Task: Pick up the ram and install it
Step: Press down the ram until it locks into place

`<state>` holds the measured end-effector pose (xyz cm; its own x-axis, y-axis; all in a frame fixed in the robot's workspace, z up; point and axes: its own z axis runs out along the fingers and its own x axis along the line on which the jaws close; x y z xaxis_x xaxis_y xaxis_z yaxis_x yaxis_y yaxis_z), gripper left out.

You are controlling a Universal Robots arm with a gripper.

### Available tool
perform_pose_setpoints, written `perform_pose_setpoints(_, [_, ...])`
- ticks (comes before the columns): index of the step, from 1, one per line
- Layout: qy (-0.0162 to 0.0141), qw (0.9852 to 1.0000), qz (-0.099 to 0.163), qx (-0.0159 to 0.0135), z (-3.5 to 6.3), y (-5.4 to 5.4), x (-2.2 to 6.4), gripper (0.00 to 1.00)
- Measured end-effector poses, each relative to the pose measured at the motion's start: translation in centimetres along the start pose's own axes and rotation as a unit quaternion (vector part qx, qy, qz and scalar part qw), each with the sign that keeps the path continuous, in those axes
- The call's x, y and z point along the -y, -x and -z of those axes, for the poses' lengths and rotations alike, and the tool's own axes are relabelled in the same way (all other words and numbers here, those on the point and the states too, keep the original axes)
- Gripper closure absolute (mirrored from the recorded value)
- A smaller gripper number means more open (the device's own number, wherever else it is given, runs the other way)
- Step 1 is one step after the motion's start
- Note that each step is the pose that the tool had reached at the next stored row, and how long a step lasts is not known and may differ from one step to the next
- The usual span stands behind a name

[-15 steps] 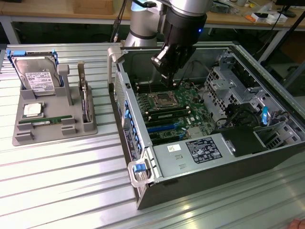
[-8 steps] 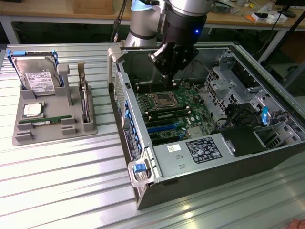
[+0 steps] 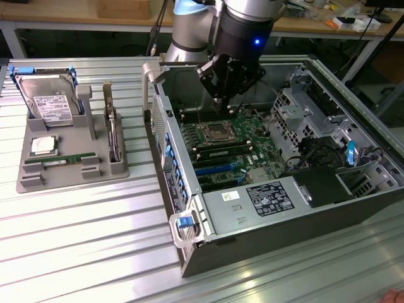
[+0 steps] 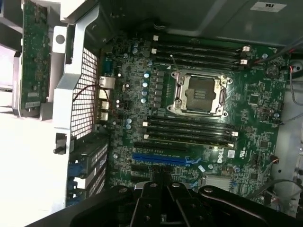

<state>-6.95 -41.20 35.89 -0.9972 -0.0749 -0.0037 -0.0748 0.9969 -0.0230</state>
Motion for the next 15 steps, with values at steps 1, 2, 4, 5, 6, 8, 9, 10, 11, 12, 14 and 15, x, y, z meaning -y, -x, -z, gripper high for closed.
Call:
perform_pose_setpoints(1, [0.0000, 1.0000, -0.008, -0.0002, 0.00, 0.0, 0.00, 0.89])
perform_pose_setpoints(2, [-0.0001, 0.9999, -0.017, -0.0004, 0.00, 0.0, 0.00, 0.89])
perform_pose_setpoints(4, [-0.0001, 0.9997, -0.024, -0.0006, 0.00, 0.0, 0.01, 0.89])
perform_pose_setpoints(5, [-0.0001, 0.9997, -0.024, -0.0006, 0.00, 0.0, 0.01, 0.89])
perform_pose_setpoints(6, [-0.0001, 0.9997, -0.024, -0.0006, 0.00, 0.0, 0.01, 0.89])
perform_pose_setpoints(8, [-0.0001, 0.9997, -0.024, -0.0006, 0.00, 0.0, 0.01, 0.89])
perform_pose_setpoints(9, [-0.0001, 0.9997, -0.024, -0.0005, 0.00, 0.2, 0.03, 0.89])
perform_pose_setpoints(10, [-0.0001, 0.9997, -0.024, -0.0005, -0.01, 0.6, 0.05, 0.89])
perform_pose_setpoints(11, [-0.0001, 0.9997, -0.024, -0.0005, -0.01, 0.8, 0.07, 0.89])
perform_pose_setpoints(12, [-0.0001, 0.9997, -0.024, -0.0006, -0.01, 1.1, 0.09, 0.89])
perform_pose_setpoints(14, [-0.0001, 0.9997, -0.024, -0.0006, -0.01, 1.6, 0.12, 0.89])
perform_pose_setpoints(15, [-0.0001, 0.9997, -0.024, -0.0005, -0.01, 1.9, 0.13, 0.89])
